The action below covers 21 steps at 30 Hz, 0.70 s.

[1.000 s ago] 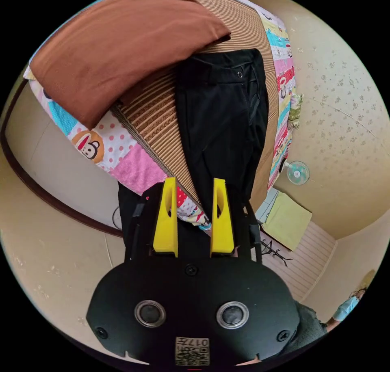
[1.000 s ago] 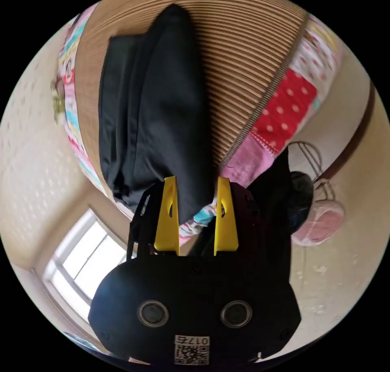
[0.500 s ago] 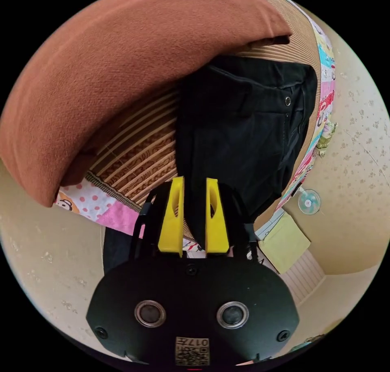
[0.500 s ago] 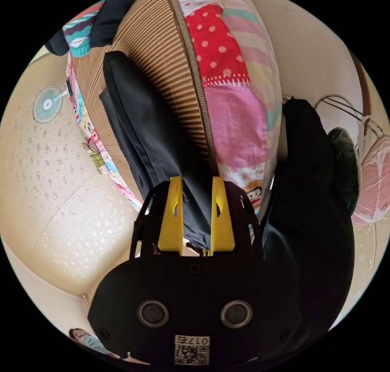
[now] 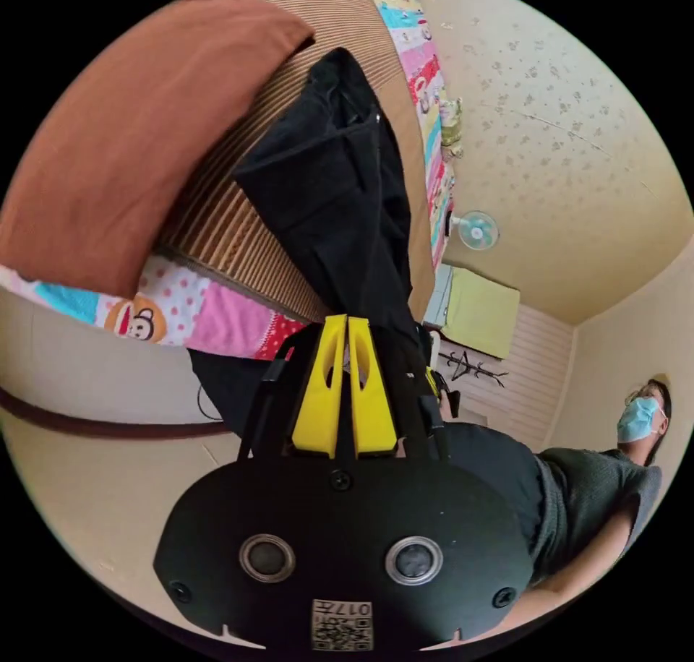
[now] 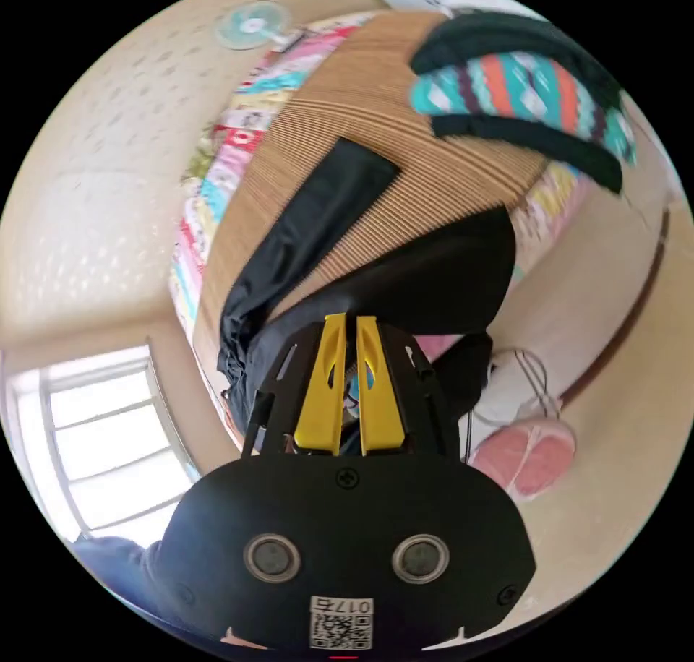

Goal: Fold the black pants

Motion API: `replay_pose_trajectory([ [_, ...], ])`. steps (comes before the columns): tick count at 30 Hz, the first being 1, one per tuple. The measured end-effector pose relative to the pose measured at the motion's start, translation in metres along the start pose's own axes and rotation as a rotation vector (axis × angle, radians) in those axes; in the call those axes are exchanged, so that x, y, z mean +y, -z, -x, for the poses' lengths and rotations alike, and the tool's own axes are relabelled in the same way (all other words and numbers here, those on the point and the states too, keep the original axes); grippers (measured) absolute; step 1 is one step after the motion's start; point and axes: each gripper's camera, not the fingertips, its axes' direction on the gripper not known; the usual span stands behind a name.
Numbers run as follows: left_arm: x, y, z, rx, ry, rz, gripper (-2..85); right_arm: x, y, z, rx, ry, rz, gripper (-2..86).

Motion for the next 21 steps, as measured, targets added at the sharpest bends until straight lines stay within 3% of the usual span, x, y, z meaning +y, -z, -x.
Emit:
replay_pose_trajectory([
  [3,0.031,-0.010,0.057,0.066,0.359,-0.094,-0.9,-0.006,-0.020,-0.059,0.037,-0.282,0.099,3.3],
  [6,0.053,-0.023,0.070,0.127,0.472,-0.126,-1.0,-0.010,-0.001,-0.063,-0.031,-0.293,-0.047,4.0],
  [11,0.054,-0.050,0.041,0.035,0.338,0.035,-1.0,-0.083,-0.007,-0.044,-0.129,-0.166,0.015,7.8],
  [15,0.062,-0.072,0.009,-0.103,0.267,0.163,-1.0,-0.151,-0.022,-0.048,-0.180,-0.218,0.030,10.6],
  [21,0.084,-0.078,-0.019,-0.158,0.280,0.116,-1.0,-0.252,-0.063,-0.052,-0.134,-0.223,0.141,9.9],
])
